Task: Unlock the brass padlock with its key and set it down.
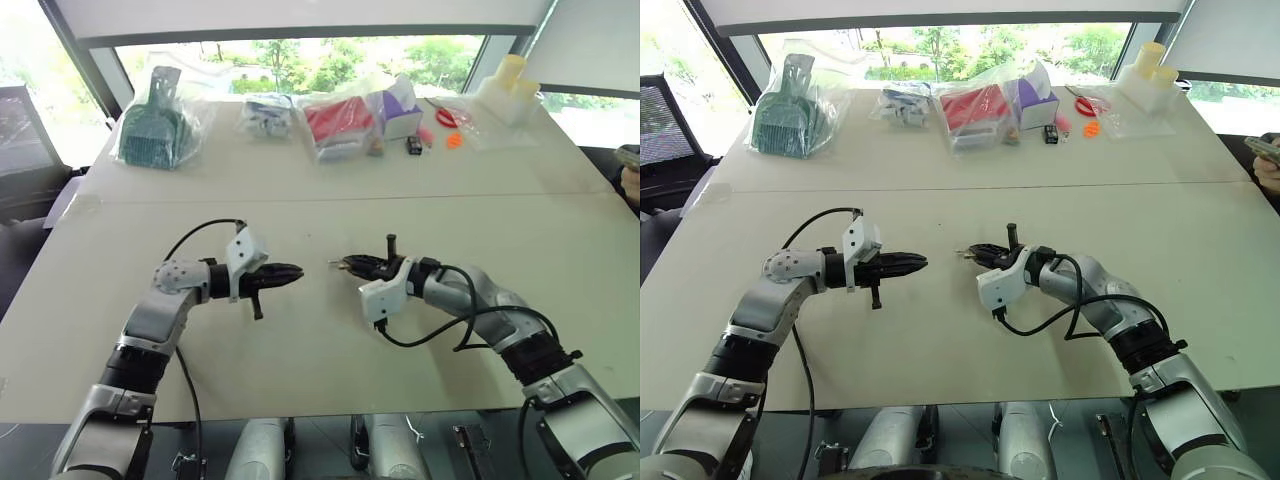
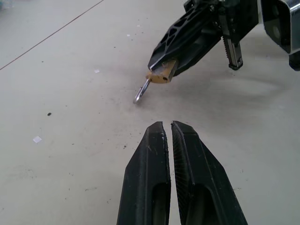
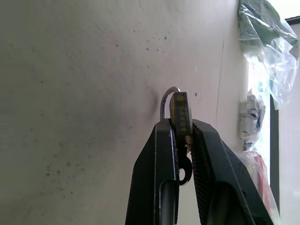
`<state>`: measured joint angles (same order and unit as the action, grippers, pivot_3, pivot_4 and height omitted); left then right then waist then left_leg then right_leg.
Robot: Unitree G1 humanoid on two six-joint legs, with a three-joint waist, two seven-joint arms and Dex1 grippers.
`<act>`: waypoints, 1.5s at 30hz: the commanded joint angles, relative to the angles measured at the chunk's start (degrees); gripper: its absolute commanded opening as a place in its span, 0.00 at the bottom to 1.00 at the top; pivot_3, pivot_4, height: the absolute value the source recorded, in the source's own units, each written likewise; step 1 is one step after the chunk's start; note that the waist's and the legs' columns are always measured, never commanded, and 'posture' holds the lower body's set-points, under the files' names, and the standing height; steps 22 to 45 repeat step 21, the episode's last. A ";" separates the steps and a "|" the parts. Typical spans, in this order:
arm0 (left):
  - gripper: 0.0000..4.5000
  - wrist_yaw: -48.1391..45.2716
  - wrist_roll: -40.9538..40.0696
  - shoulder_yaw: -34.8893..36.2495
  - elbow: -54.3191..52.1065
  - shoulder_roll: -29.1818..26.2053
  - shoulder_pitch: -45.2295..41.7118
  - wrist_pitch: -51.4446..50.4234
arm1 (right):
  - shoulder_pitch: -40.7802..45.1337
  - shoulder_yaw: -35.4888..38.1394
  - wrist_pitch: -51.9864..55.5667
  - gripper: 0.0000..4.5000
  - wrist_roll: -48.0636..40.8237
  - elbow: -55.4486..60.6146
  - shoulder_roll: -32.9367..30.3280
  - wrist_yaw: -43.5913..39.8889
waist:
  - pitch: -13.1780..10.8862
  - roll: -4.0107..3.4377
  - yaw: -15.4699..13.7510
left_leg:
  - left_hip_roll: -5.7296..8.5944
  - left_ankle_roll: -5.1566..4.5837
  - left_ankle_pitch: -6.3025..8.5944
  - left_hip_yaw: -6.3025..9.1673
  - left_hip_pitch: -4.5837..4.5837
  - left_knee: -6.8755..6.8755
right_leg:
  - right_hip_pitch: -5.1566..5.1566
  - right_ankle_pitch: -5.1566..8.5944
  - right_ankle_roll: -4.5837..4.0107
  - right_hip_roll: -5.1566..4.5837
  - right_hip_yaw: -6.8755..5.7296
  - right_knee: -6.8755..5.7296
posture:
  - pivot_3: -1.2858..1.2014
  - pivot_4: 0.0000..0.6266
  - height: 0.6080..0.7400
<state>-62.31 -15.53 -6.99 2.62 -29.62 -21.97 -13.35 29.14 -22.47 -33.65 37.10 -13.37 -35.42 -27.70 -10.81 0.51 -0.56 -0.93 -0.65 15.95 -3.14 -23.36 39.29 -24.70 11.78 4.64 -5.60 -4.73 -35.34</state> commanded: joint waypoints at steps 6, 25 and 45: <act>0.04 1.47 -1.93 1.49 -7.37 -2.59 3.37 -2.70 | -1.79 0.81 0.76 0.99 -6.97 3.33 -3.05 -6.58 | 0.01 -0.01 -0.14 | -0.03 0.00 0.00 0.02 0.07 0.00 | 0.08 0.00 -0.01 -0.01 -0.01 0.00 | 0.52 0.24 1.00; 0.04 0.53 -4.35 2.76 -12.22 -6.54 4.34 -5.62 | -8.35 14.75 48.78 0.99 -47.68 28.82 -11.61 -34.49 | 0.00 -0.03 -0.07 | -0.13 -0.01 0.01 0.07 0.09 0.00 | 0.08 0.00 -0.02 -0.02 -0.03 -0.01 | 0.52 0.24 1.00; 0.04 0.53 -4.35 2.76 -12.22 -6.54 4.34 -5.62 | -8.35 14.75 48.78 0.99 -47.68 28.82 -11.61 -34.49 | 0.00 -0.03 -0.07 | -0.13 -0.01 0.01 0.07 0.09 0.00 | 0.08 0.00 -0.02 -0.02 -0.03 -0.01 | 0.52 0.24 1.00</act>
